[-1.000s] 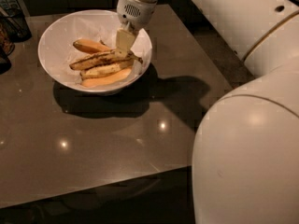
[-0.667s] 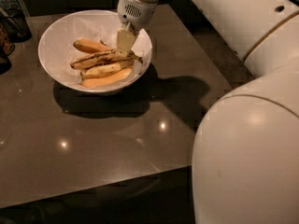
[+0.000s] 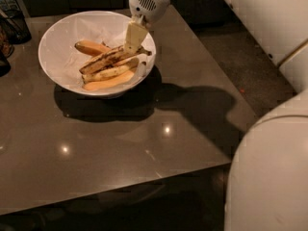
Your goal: Pick banana from white bowl
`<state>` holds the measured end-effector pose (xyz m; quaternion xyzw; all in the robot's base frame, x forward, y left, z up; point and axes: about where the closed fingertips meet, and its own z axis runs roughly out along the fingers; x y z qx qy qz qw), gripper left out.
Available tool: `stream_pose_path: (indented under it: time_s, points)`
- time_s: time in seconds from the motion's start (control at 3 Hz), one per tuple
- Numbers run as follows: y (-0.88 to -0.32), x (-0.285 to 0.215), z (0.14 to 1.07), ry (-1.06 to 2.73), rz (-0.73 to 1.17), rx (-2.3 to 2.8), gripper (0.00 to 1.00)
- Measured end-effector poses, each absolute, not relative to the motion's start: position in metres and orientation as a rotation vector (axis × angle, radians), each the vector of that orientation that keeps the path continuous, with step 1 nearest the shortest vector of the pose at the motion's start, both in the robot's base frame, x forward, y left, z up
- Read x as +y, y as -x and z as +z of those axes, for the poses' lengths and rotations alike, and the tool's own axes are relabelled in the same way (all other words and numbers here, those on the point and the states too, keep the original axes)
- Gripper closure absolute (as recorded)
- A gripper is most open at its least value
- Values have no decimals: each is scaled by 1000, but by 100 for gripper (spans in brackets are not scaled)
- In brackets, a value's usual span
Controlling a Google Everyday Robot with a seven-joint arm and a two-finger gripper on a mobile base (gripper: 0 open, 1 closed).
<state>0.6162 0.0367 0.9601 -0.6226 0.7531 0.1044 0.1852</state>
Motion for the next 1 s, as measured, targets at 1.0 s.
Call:
stream_pose_path:
  time_s: [1.0]
  points:
    - [-607, 23, 992, 1806, 323, 1923, 100]
